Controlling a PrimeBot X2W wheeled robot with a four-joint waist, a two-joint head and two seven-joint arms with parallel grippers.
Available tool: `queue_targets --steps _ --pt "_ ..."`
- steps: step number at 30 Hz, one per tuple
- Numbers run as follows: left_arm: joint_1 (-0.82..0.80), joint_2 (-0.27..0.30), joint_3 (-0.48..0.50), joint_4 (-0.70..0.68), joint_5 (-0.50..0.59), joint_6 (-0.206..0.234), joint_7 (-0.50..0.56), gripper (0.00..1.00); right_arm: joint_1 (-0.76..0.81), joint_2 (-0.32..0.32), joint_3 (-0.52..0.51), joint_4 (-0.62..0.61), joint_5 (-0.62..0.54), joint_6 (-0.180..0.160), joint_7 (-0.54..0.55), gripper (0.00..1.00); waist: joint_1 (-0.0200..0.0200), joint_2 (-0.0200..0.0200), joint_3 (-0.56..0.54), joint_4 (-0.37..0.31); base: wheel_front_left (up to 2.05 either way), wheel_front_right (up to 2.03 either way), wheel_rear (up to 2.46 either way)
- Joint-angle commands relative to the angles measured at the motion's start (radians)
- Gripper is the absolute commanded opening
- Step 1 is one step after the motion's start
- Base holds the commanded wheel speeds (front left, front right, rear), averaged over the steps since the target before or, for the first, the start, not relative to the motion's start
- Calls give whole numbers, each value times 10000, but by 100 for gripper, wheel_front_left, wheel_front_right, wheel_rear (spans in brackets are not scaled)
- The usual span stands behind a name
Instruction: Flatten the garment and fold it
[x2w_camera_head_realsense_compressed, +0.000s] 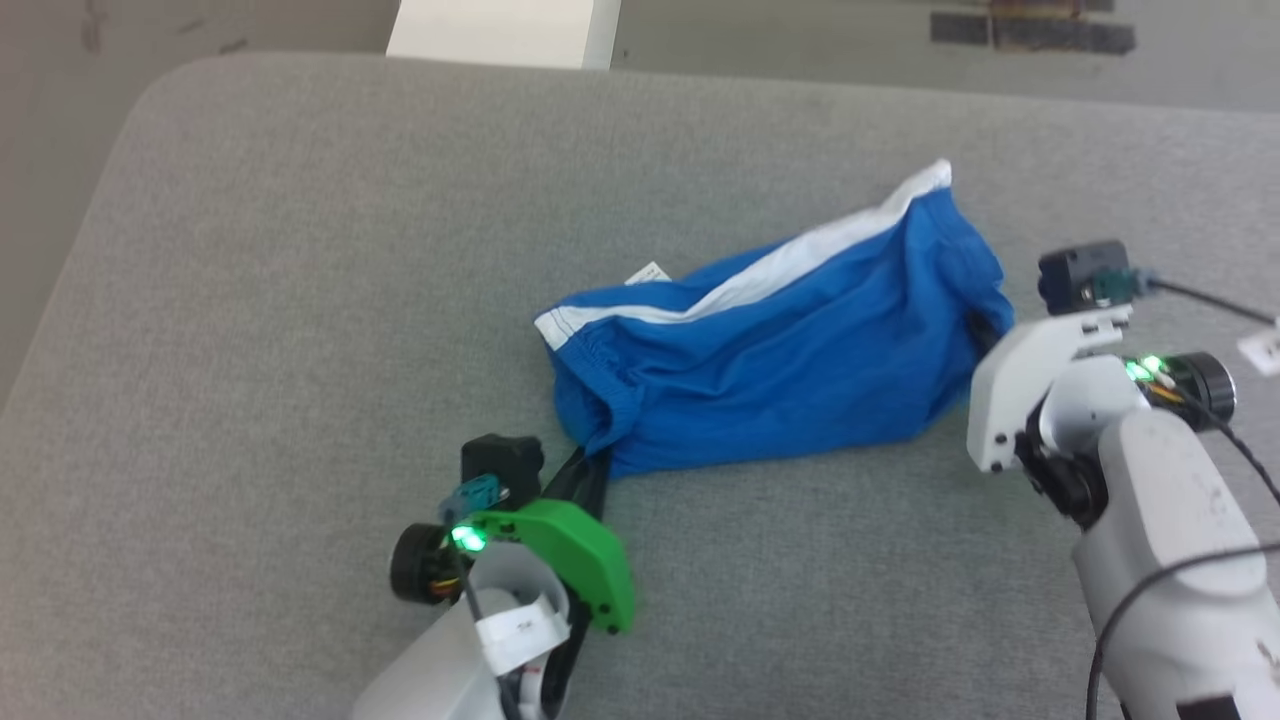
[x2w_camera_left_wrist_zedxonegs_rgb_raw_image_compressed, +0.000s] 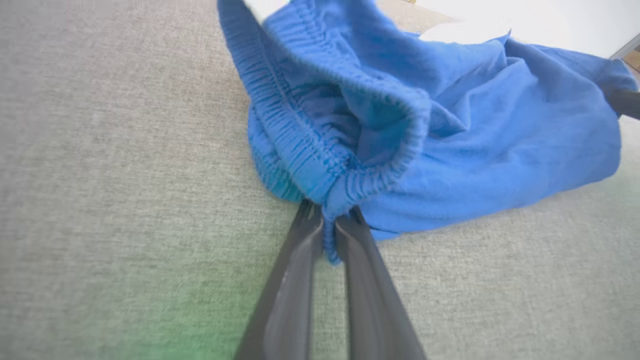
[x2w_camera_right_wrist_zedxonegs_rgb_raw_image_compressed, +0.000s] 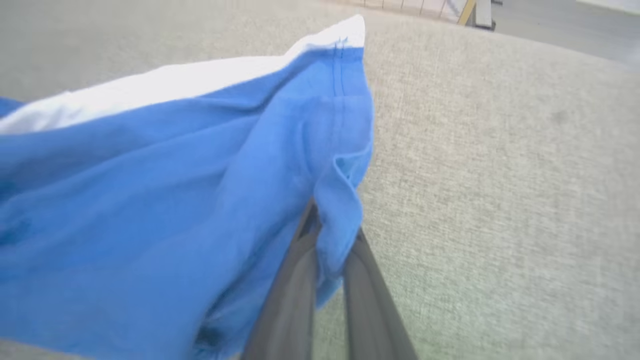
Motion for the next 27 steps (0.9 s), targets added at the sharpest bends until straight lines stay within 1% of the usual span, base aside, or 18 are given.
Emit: queue_targets --steps 1,4,7,10,12,16,20,21,22,23,24,27 --pt "179 229 -9 -109 146 48 -61 0 389 -109 51 -397 53 -17 -125 0 0 0 -515 -309 0 0 0" --pt "442 683 -107 -503 251 134 139 0 1355 -154 9 -1630 -7 -17 -109 0 0 0 -863 -578 0 0 0" --pt "730 1122 -200 -998 303 253 449 0 2392 -67 -245 -2909 -196 -17 122 0 0 0 -1084 -806 0 0 0" --pt "1042 1541 -279 -1567 305 419 835 0 3643 208 -530 -4229 -355 -17 489 0 0 0 -1182 -982 0 0 0" --pt "1247 1754 -317 -1874 269 528 1074 0 4421 405 -636 -4872 -344 -17 718 0 0 0 -1179 -1073 0 0 0" --pt "1603 2035 -433 -2250 138 672 1567 0 5610 635 -884 -5454 -191 -17 1066 0 0 0 -1111 -1207 0 0 0" --pt "1875 2160 -515 -2494 -56 763 1974 0 6211 682 -885 -5412 354 -17 1266 0 0 0 -1088 -1304 0 0 0" --pt "1939 2161 -507 -2531 -119 790 2028 1 6282 683 -846 -5349 473 -17 1285 12 0 0 -1091 -1322 0 0 0" --pt "2026 2153 -498 -2563 -221 812 2114 33 6345 684 -799 -5262 603 -17 1312 45 0 0 -1105 -1342 0 0 0" --pt "2109 2135 -497 -2577 -332 823 2220 68 6385 685 -742 -5202 643 -17 1339 100 0 0 -1124 -1353 0 0 0" --pt "2200 2127 -522 -2596 -445 829 2369 100 6419 686 -727 -5137 723 -17 1374 100 0 0 -1149 -1365 0 0 0" --pt "2405 2081 -461 -2759 -691 846 2444 100 6453 687 -766 -5202 999 -17 1276 100 0 0 -1248 -1378 0 0 0"
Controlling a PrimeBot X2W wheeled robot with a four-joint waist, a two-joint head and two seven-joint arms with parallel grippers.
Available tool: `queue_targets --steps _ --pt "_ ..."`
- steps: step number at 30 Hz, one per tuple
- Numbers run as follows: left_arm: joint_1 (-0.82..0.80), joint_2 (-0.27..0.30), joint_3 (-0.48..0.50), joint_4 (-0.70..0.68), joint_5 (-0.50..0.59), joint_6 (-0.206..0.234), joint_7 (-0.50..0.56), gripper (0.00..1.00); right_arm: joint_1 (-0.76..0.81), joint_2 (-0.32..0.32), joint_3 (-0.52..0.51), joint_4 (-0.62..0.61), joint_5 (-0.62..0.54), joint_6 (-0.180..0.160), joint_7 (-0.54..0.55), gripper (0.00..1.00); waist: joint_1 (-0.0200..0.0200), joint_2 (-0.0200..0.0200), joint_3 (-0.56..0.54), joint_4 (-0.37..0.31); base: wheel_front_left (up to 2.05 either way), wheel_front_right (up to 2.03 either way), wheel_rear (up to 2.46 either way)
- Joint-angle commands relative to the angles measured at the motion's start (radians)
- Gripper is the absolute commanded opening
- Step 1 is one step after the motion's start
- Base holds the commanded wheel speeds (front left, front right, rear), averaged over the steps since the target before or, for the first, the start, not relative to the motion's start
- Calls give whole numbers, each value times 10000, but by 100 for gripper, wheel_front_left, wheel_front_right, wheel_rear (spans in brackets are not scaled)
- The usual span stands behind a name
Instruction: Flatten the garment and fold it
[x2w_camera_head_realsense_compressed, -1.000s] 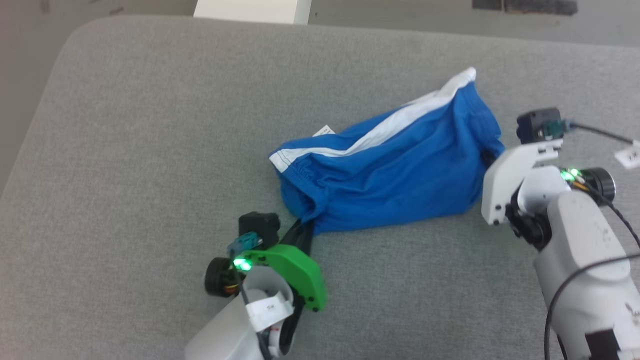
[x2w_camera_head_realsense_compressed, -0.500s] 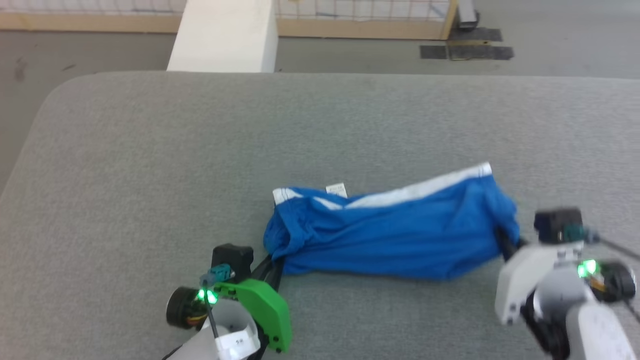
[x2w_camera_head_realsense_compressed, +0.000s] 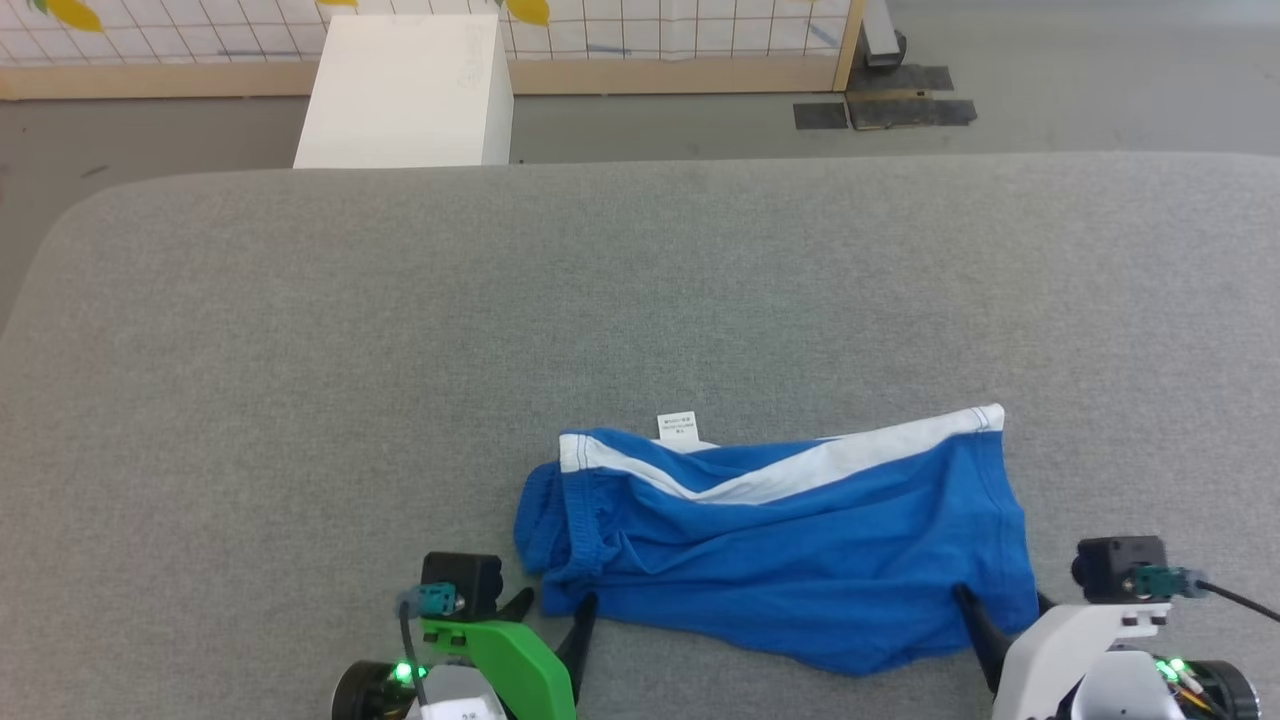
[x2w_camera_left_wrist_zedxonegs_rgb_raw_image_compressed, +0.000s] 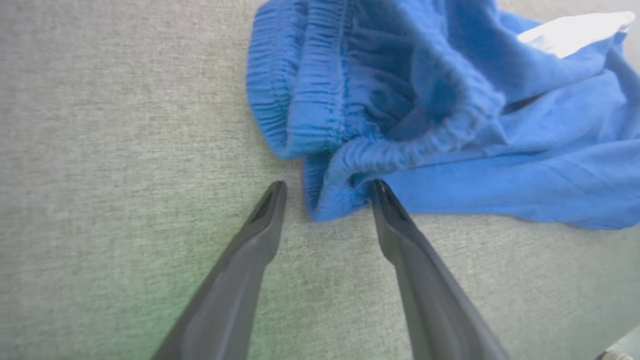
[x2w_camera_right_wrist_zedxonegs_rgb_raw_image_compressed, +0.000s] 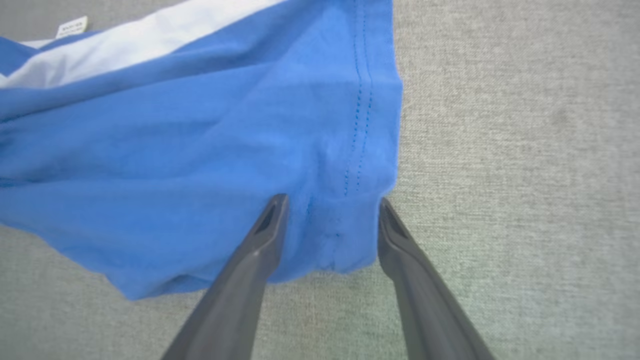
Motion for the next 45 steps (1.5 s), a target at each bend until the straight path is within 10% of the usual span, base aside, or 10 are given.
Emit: queue_targets --steps 1,17,32,45 --pt "205 43 79 -99 -129 97 -78 100 73 -11 -71 -127 166 -15 -135 100 0 0 -88 -9 0 0 0" --pt "792 428 1915 -1550 1026 -190 -3345 100 348 -9 -1220 -1442 2455 -15 -1103 100 0 0 -583 1 0 0 0" --pt "1053 -2351 5979 -1403 4718 -2580 -3386 100 -1736 -9 -1772 1758 3743 -15 798 100 0 0 -325 -82 0 0 0" --pt "1152 -3221 7206 -1103 5655 -3656 -3387 100 -2665 -9 -1118 3480 3639 -15 2215 100 0 0 -137 341 0 0 0"
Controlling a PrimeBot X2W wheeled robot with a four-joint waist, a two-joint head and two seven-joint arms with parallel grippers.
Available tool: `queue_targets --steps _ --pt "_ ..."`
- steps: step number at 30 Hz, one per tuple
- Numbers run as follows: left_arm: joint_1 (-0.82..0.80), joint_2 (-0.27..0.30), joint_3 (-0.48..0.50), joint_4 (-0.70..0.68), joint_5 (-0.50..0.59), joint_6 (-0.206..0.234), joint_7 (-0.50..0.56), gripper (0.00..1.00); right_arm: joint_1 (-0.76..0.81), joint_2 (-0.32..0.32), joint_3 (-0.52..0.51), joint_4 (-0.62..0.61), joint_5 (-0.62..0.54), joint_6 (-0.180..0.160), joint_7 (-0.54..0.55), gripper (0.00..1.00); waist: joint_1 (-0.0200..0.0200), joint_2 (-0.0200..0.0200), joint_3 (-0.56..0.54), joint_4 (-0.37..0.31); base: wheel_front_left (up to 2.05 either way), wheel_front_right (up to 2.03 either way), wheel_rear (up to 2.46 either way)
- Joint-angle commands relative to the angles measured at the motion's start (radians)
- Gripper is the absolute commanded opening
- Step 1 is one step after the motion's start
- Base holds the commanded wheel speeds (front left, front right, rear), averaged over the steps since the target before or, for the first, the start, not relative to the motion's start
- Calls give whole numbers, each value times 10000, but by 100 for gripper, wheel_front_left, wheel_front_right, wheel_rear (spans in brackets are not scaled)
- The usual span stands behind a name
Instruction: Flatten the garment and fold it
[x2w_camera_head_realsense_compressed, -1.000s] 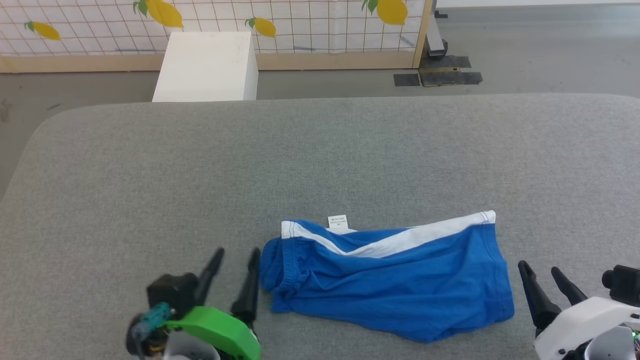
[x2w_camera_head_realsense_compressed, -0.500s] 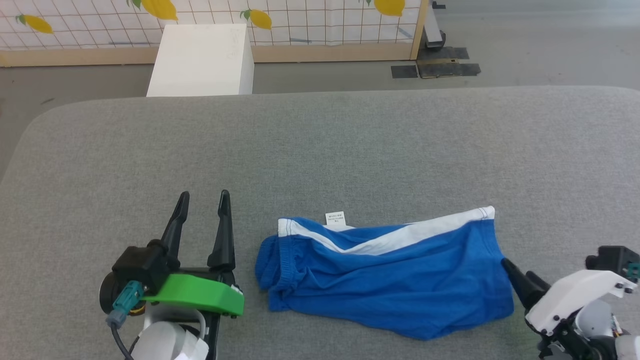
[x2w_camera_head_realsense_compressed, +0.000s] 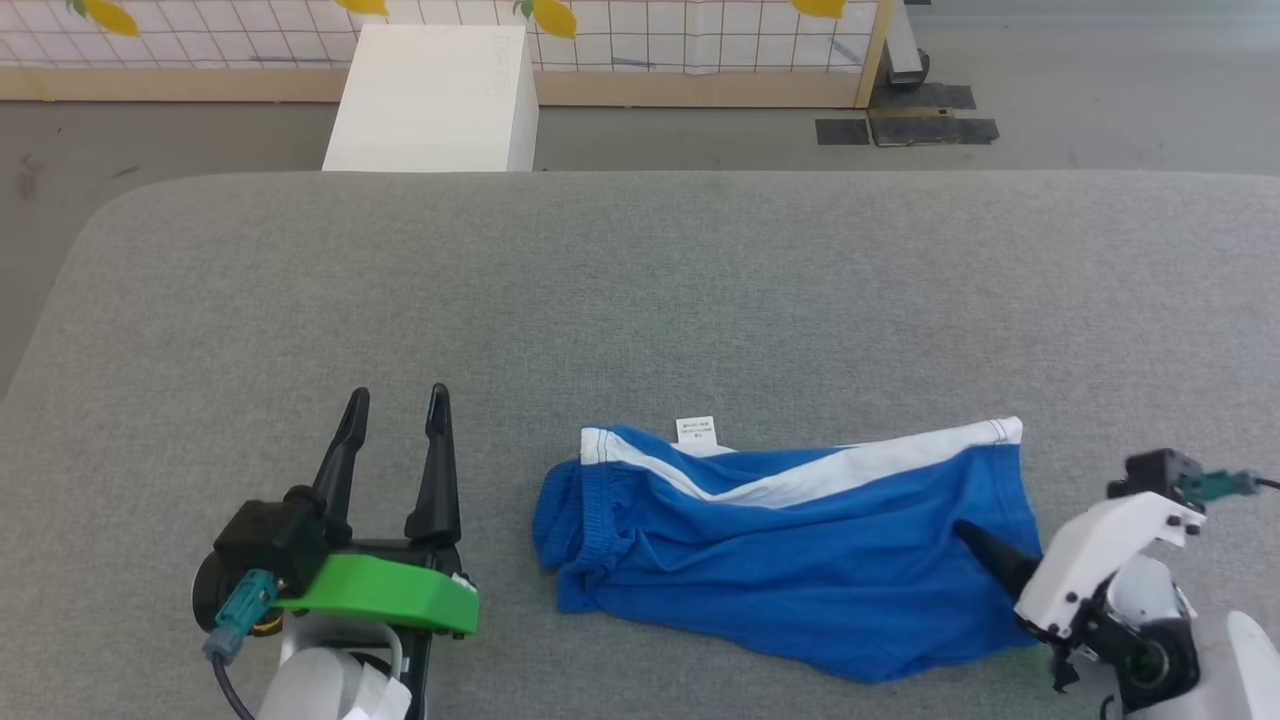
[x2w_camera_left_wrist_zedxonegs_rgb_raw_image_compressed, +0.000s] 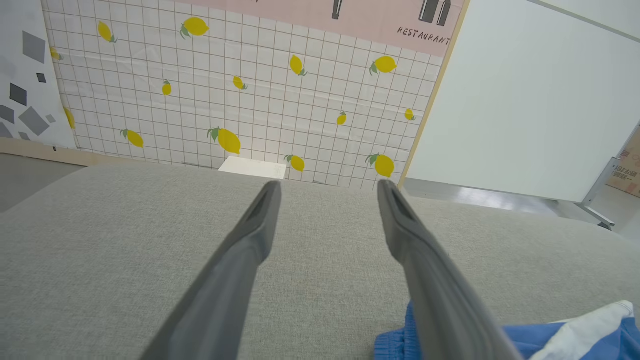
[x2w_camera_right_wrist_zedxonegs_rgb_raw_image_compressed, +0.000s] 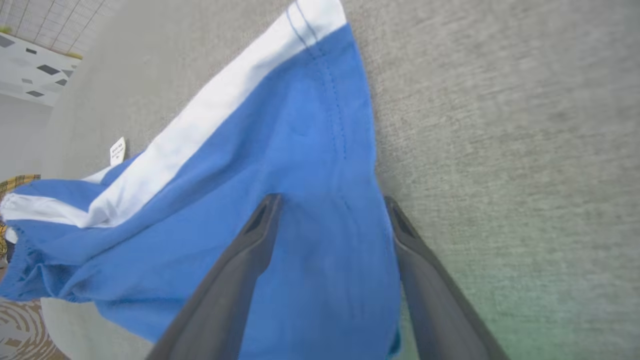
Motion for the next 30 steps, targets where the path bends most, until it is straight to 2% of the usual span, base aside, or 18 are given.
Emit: queue_targets --steps 1,3,4,5,6,7,8,15,20,25,30 --pt "127 -64 54 18 118 -80 -45 100 17 171 337 301 127 -15 314 100 0 0 15 35 0 0 0" --pt "131 -93 116 47 158 -135 -45 100 -58 171 625 333 333 -15 517 98 0 0 15 69 0 0 0" --pt "128 -104 140 65 171 -162 -45 100 -84 171 749 323 377 -15 595 78 0 0 16 85 0 0 0" --pt "126 -111 155 79 182 -181 -45 100 -98 171 836 299 360 -15 646 50 0 0 16 96 0 0 0" --pt "123 -117 173 99 193 -201 -45 100 -119 171 876 242 315 -15 629 39 0 0 15 107 0 0 0" --pt "121 -121 183 115 196 -216 -45 100 -135 172 870 204 275 -15 599 12 0 0 13 114 0 0 0" --pt "121 -125 195 128 201 -231 -45 100 -144 167 880 151 172 -15 583 0 0 0 9 119 0 0 0" --pt "188 -132 168 184 48 -213 -45 100 -137 -312 485 -347 -935 -15 17 0 0 0 -49 52 0 0 0" --pt "238 -134 135 246 11 -198 -45 100 -197 -662 -446 -716 -1772 -15 -307 0 0 0 -60 -33 0 0 0" --pt "170 -134 92 298 22 -213 -45 100 -197 -1496 -1053 -1132 -3642 -15 -366 0 0 0 -7 -47 0 0 0" --pt "127 -134 69 362 33 -221 -45 100 -211 -1411 -828 -2027 -4021 -15 -74 0 0 0 -19 -15 0 0 0"
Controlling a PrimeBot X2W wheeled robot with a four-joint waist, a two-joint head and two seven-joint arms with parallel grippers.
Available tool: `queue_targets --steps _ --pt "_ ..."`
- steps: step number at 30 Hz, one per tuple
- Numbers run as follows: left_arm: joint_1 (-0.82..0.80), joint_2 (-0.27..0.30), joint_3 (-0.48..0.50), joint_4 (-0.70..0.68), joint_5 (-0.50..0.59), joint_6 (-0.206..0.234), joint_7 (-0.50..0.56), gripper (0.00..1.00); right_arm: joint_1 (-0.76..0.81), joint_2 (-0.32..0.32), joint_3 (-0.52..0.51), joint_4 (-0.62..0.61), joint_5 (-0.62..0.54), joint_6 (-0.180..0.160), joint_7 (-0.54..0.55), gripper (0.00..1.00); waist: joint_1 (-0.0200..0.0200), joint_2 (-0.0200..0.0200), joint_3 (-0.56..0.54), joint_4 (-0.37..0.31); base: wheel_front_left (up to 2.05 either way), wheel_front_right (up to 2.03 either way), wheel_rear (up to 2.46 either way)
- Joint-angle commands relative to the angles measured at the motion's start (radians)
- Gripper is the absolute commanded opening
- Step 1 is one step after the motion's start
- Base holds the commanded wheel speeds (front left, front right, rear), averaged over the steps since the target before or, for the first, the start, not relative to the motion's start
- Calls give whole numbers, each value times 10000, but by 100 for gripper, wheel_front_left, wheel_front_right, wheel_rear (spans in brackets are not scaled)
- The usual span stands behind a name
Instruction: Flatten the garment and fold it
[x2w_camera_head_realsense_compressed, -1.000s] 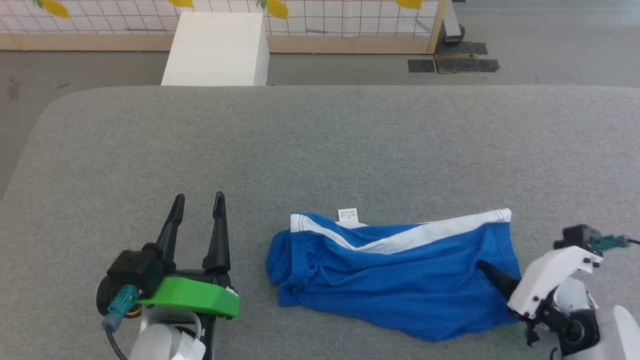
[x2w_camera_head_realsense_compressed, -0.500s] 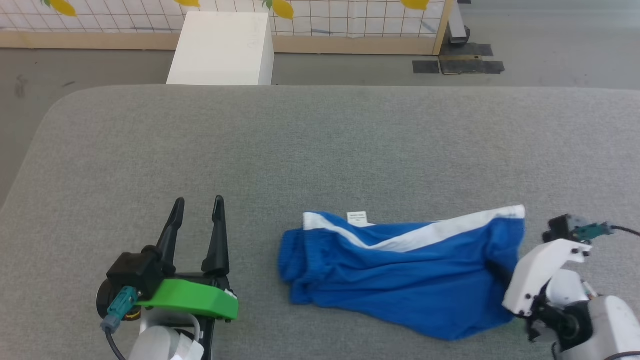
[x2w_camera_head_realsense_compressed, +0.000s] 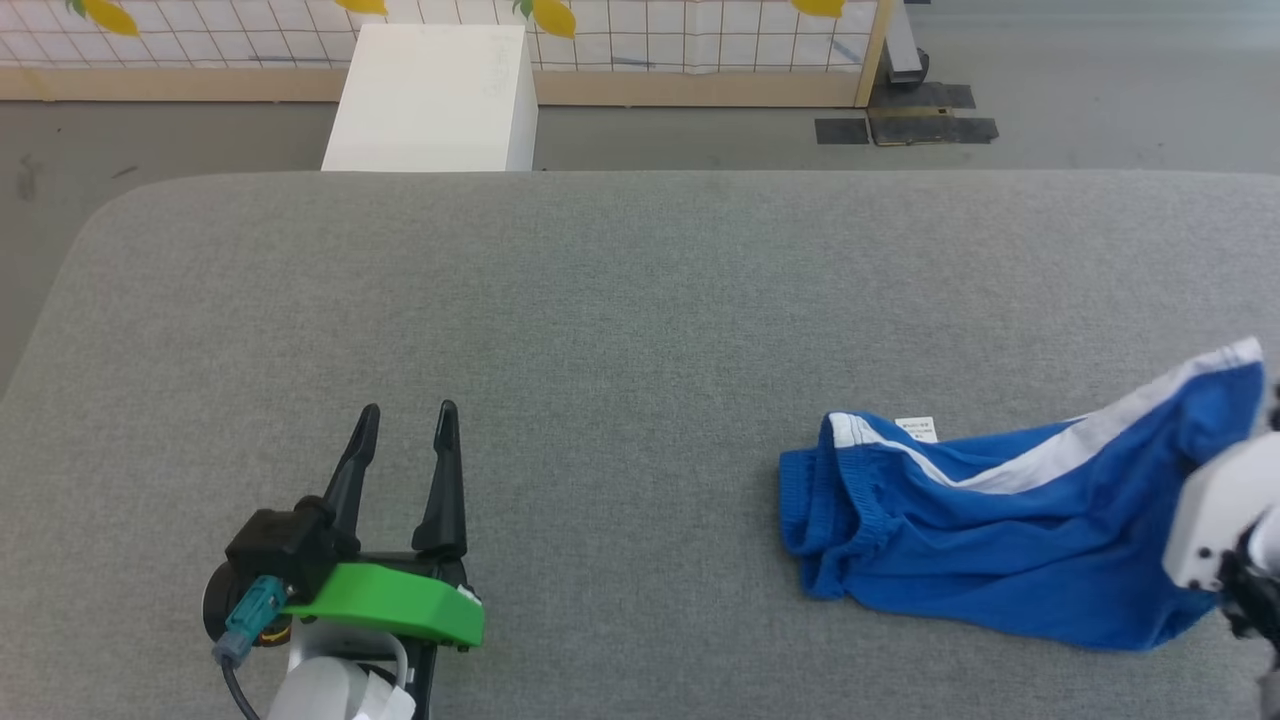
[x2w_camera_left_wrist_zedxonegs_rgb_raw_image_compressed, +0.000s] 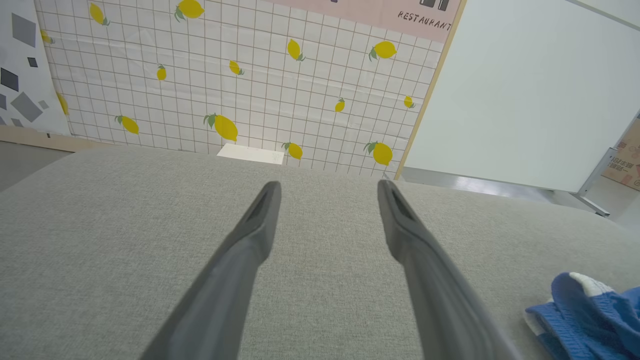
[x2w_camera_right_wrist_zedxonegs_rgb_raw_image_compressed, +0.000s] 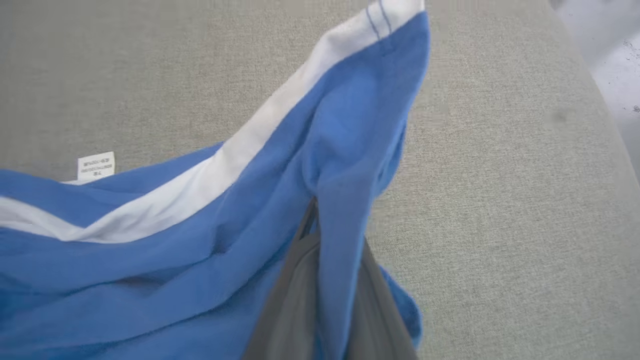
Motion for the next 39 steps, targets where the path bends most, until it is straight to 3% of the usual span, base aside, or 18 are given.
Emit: queue_targets --steps 1,8,12,16,24,25,26,27,34,39 --pt "45 -40 23 27 4 -27 -45 100 13 138 260 -375 28 -15 139 0 0 0 -18 3 0 0 0" --pt "67 -41 48 44 41 -50 -45 100 661 382 2463 -3153 359 -15 1473 0 0 0 -73 103 0 0 0" --pt "9 -41 -2 29 35 -72 -45 100 816 334 3866 -4111 426 -15 2063 0 0 0 -18 243 0 0 0" --pt "-67 -41 -33 -6 2 -77 -45 100 591 268 4946 -3888 342 -15 2285 0 0 0 158 371 0 0 0" --pt "-290 -41 -205 -46 -85 -16 -45 100 -259 694 6065 -1897 483 -15 2119 0 0 0 543 595 0 0 0" --pt "-304 -41 -220 -47 -87 -7 -45 100 -343 717 6168 -1663 486 -15 2087 27 0 0 564 612 0 0 0" --pt "-313 -41 -232 -47 -89 -1 -45 100 -391 747 6242 -1515 542 -15 2051 74 0 0 576 623 0 0 0" --pt "-319 -41 -246 -43 -94 6 -45 100 -445 783 6264 -1383 605 -15 1944 100 0 0 578 634 0 0 0" --pt "-204 -41 -233 33 -97 25 -45 100 -362 914 6198 -1819 1460 -15 863 100 0 0 288 465 0 0 0" --pt "-64 -41 -75 -10 -79 16 -45 100 -10 1069 5603 -3083 2076 -15 -946 100 0 0 -65 22 0 0 0"
